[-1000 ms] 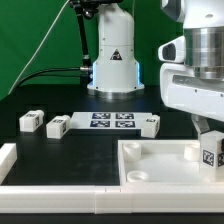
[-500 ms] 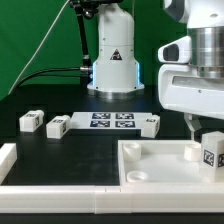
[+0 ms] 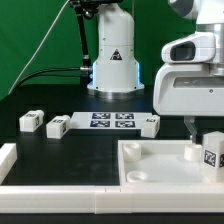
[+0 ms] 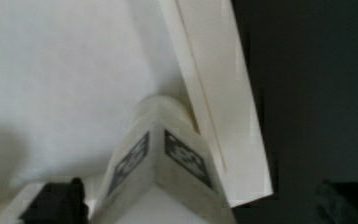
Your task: Assemble one leg
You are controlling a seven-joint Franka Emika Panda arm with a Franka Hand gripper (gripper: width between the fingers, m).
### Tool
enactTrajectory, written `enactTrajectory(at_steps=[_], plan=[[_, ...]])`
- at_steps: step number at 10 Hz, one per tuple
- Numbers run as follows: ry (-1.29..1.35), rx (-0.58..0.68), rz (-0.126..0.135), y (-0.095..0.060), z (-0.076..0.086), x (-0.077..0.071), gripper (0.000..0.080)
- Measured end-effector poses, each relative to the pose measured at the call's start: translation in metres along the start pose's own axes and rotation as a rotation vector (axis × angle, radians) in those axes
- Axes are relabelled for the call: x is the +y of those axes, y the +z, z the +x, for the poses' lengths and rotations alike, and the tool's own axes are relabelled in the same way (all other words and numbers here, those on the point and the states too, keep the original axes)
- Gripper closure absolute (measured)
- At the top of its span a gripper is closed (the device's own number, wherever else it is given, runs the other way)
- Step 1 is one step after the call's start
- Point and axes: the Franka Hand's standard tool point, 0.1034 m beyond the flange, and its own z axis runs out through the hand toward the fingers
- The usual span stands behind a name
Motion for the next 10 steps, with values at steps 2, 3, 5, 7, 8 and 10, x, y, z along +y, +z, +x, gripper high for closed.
enactTrajectory(at_steps=[2, 3, 5, 7, 8, 10], plan=[[-0.244, -0.002, -0.02, -0.0004, 0.0001, 0.0012, 0.0151], [-0.34, -0.007, -0.025, -0.0002, -0.0003, 0.0026, 0.0151], [-0.536, -0.01, -0.034, -0.0002, 0.0005, 0.0048, 0.0151], [-0.619, -0.008, -0.035, -0.0001, 0.0012, 0.0067, 0.0151], [-0.616, -0.008, -0.036, -0.0001, 0.0013, 0.0068, 0.0177], [-0.607, -0.008, -0.035, -0.0001, 0.0013, 0.0068, 0.0346]])
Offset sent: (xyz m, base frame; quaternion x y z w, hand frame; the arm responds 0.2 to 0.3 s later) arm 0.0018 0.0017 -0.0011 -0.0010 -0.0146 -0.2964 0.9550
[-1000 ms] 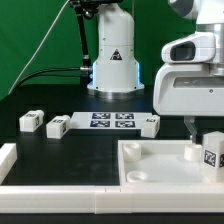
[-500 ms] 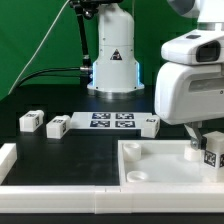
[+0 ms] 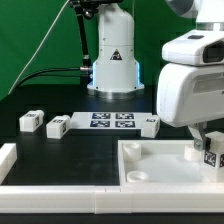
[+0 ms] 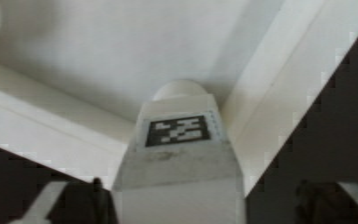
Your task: Assemble one leg
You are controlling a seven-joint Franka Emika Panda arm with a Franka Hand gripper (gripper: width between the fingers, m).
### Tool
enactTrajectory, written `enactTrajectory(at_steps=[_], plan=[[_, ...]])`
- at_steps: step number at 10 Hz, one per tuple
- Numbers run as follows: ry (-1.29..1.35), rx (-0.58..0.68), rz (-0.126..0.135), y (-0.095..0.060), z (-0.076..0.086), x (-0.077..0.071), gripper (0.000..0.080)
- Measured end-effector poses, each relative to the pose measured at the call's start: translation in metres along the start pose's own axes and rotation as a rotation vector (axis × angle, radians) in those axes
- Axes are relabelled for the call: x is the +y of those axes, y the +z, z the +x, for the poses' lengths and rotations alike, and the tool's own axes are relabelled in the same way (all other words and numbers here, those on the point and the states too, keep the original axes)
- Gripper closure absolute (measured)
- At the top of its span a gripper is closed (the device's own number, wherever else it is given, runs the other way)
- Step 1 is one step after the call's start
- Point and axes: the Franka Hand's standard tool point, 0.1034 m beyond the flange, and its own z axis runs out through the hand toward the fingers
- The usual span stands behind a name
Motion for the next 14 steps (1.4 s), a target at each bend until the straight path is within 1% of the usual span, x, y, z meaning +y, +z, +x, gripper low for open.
enactTrajectory(at_steps=[1, 2, 3, 4, 6, 7, 10, 12, 13, 14], plan=[[0.025, 0.0, -0.001, 0.0, 0.0, 0.001, 0.0346], [0.027, 0.0, -0.002, 0.0, -0.001, 0.002, 0.051], [0.058, 0.001, 0.0, 0.0, 0.0, 0.002, 0.0509], [0.295, 0.0, 0.004, 0.0, -0.001, 0.002, 0.0509], [0.562, 0.0, 0.017, 0.0, -0.002, 0.003, 0.0509], [0.736, 0.001, 0.026, 0.0, -0.002, 0.004, 0.0509], [1.035, 0.006, 0.006, 0.0, -0.005, 0.013, 0.0507], [1.197, 0.002, -0.033, -0.001, -0.01, 0.022, 0.049], [1.231, 0.004, -0.047, -0.001, -0.013, 0.026, 0.049], [1.235, 0.003, -0.046, -0.001, -0.013, 0.026, 0.0437]])
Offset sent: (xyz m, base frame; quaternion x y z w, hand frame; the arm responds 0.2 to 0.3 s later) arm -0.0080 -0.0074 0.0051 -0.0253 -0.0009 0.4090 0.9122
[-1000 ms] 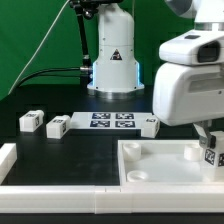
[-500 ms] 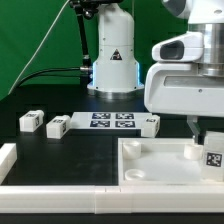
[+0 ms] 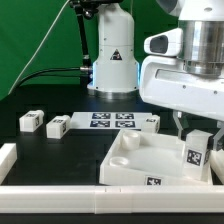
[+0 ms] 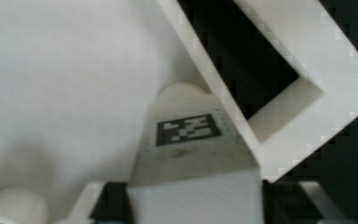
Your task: Assemble one leg
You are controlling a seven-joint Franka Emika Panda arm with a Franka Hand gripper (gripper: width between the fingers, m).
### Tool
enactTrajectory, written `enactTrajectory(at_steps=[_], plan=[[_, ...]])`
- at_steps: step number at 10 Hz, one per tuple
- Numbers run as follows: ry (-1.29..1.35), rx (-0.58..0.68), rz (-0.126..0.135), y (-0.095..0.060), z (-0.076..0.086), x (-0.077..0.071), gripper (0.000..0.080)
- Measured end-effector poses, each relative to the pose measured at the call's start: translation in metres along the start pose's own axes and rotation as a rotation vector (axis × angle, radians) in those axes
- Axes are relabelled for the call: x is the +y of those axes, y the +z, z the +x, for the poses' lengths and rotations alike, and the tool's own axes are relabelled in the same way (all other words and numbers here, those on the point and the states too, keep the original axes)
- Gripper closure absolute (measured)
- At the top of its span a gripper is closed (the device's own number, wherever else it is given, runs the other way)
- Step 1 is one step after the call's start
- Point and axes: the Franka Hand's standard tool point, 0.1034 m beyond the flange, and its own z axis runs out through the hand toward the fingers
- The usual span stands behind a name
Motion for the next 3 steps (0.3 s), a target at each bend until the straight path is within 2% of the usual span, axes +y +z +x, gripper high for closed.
enactTrajectory(at_steps=[1, 2, 3], plan=[[0.0, -0.002, 0.002, 0.0001, -0.0007, -0.0007, 0.03], [0.001, -0.002, 0.003, 0.0001, -0.0007, -0.0006, 0.03], [0.001, -0.002, 0.003, 0.0001, -0.0007, -0.0007, 0.0175]])
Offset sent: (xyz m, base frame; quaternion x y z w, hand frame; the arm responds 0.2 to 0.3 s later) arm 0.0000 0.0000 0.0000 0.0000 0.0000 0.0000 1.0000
